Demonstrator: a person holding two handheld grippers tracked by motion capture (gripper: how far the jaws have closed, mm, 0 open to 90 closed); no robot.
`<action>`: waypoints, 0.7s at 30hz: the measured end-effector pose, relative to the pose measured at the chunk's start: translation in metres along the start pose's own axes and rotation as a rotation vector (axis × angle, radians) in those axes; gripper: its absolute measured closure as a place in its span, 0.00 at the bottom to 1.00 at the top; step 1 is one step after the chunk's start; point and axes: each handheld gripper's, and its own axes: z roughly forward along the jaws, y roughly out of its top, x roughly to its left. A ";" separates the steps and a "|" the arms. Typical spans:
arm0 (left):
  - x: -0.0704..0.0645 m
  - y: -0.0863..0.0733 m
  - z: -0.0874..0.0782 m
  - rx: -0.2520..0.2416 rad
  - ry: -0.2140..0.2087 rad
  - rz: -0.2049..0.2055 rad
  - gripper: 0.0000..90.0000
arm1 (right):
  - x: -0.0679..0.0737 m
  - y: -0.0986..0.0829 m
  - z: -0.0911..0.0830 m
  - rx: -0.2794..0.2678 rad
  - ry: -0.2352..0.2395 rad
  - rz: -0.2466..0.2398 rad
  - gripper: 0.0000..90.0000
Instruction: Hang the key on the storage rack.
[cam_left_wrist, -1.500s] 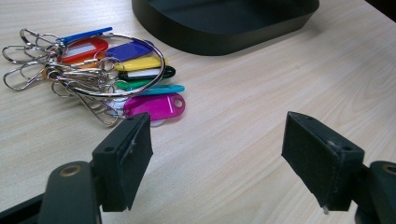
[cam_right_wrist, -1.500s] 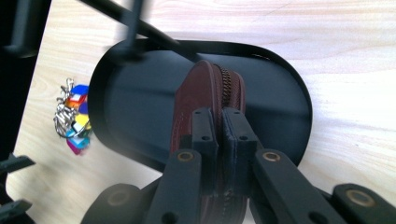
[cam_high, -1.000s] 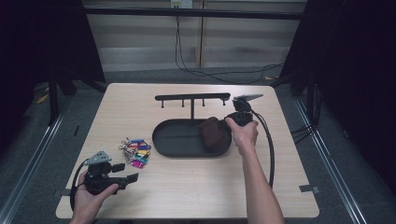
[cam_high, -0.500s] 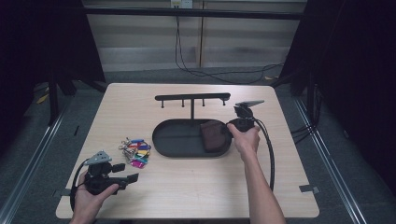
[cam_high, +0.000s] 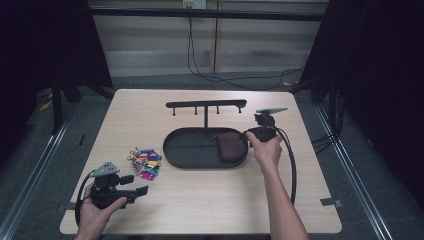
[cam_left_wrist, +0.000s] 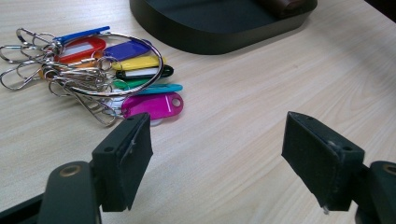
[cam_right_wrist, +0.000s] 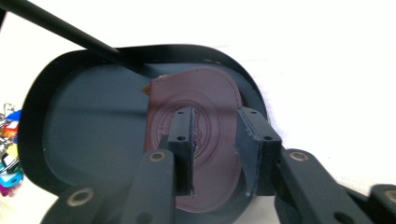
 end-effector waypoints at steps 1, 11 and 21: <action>0.000 0.000 0.000 0.000 -0.001 0.000 0.27 | 0.001 0.000 -0.001 -0.002 -0.003 -0.006 0.70; 0.001 0.000 0.001 0.001 0.001 -0.001 0.27 | 0.004 -0.007 -0.021 0.006 -0.047 -0.138 0.42; 0.001 0.000 0.001 -0.006 -0.001 -0.012 0.27 | 0.010 -0.033 -0.043 -0.077 -0.022 -0.250 0.32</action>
